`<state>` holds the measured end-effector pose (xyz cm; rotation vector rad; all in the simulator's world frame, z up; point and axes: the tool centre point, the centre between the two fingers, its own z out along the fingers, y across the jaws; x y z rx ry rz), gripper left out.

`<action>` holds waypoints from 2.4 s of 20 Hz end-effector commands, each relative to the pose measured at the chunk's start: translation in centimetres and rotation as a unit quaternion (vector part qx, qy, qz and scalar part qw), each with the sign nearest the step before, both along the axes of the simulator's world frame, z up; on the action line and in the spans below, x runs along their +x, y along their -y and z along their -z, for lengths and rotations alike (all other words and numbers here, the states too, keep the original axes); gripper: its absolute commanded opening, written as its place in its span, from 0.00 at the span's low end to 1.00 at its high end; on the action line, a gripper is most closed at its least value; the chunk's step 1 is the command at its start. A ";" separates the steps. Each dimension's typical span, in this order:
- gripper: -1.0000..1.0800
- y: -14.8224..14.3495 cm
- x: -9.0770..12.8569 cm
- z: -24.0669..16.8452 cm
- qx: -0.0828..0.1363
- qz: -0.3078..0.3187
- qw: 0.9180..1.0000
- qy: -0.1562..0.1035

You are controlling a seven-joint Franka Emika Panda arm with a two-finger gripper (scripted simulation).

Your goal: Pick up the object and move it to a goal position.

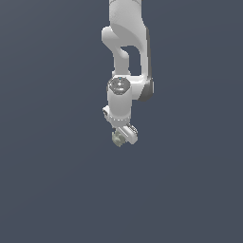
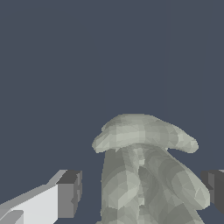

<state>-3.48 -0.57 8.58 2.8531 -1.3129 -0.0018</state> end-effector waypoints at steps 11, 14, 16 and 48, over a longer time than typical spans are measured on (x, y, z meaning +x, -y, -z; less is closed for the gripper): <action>0.00 0.0 0.1 0.0 0.000 0.000 1.000 0.001; 0.00 0.0 0.1 -0.2 0.000 0.000 1.000 0.001; 0.00 0.1 0.2 -0.7 0.000 0.000 1.000 0.001; 0.00 2.7 3.3 -29.6 0.000 0.001 1.000 0.001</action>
